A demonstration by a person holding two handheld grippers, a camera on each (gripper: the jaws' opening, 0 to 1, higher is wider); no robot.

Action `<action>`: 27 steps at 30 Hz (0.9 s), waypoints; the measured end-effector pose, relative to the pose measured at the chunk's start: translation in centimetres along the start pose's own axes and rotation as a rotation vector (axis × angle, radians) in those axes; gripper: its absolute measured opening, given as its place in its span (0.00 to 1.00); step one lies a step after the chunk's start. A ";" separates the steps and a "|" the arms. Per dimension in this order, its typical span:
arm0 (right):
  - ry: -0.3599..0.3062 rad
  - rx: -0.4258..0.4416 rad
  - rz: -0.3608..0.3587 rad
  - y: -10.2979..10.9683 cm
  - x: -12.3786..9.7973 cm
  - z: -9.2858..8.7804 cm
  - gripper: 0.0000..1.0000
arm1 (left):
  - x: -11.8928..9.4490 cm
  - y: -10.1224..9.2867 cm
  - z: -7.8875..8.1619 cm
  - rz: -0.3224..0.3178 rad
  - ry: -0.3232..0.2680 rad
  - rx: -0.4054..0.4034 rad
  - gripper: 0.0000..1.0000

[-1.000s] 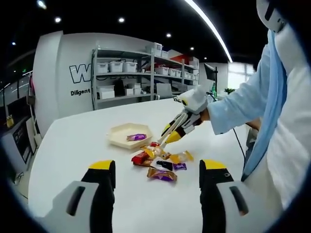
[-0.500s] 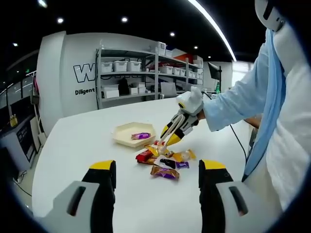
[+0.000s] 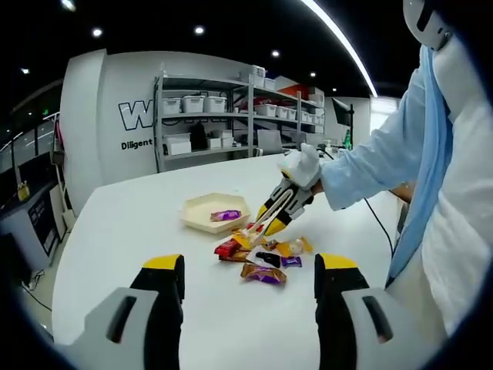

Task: Place the target food into the container with the food tongs after gripping and lifting it, then release it inside without dropping or visibly crushing the food.

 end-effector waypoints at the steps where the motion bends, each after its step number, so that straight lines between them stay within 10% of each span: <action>1: 0.002 0.001 -0.002 0.1 0.0 0.0 0.18 | 0.0 0.0 0.0 0.000 0.002 0.000 0.66; 27: -0.099 0.115 -0.185 -2.3 -4.3 1.8 0.15 | 1.0 -0.7 0.6 -0.036 -0.011 0.024 0.66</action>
Point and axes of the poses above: the point that each gripper's makers call its tool centre point, and the gripper's own axes: x roughly forward along the fingers, y roughly to its left, z roughly out of its top, the point moved 8 cm from there along -x, roughly backward along the fingers, and after that the axes turned 3 degrees about -x, right-handed, at the moved point
